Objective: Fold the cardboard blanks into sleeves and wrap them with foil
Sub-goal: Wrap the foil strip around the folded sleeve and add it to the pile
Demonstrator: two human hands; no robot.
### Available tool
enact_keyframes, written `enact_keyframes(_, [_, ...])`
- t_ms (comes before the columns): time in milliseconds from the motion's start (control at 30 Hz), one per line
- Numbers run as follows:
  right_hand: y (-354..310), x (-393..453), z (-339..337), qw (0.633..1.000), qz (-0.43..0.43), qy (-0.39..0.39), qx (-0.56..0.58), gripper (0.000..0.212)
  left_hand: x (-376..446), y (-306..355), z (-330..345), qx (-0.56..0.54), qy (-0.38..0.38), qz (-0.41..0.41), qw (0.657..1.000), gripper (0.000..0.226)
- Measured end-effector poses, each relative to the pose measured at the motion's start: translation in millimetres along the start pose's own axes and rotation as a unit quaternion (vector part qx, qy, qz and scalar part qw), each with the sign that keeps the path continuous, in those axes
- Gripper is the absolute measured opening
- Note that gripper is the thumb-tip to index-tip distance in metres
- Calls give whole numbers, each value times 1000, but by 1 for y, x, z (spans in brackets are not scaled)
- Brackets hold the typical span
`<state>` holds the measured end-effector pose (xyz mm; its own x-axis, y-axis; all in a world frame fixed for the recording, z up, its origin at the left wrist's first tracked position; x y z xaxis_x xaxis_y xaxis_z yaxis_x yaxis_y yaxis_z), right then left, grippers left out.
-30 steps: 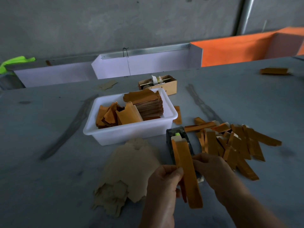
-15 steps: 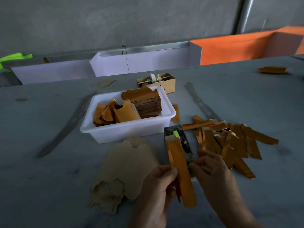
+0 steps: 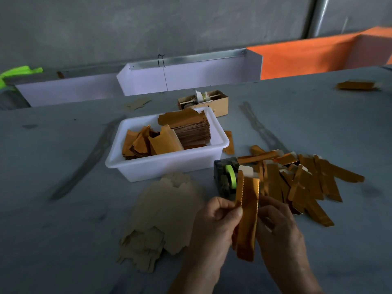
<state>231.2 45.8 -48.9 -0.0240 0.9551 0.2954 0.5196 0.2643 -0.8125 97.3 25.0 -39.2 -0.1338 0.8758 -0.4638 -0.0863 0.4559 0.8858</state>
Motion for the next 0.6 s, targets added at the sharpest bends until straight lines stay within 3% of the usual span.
enact_keyframes(267, [-13, 7, -5, 995, -81, -31, -54, 8, 2, 6, -2, 50, 46, -1, 998, 5])
enact_keyframes(467, [1, 3, -38, 998, -20, 16, 58, 20, -2, 3, -6, 13, 31, -36, 999, 7])
enact_keyframes(600, [-23, 5, -43, 985, -39, -62, 159, 23, -7, 0, -8, -40, 25, -58, 997, 4])
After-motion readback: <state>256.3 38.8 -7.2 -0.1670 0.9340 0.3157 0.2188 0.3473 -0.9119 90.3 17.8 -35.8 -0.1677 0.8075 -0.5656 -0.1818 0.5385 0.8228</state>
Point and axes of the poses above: each hand's wrist, its own x-axis towards the middle knuckle, its own z-axis out of the palm, y = z × x, the point moved 7 cm from there along x, towards the middle knuckle, and after that the axes turned 14 degrees about -z, right-handed, at the moved point
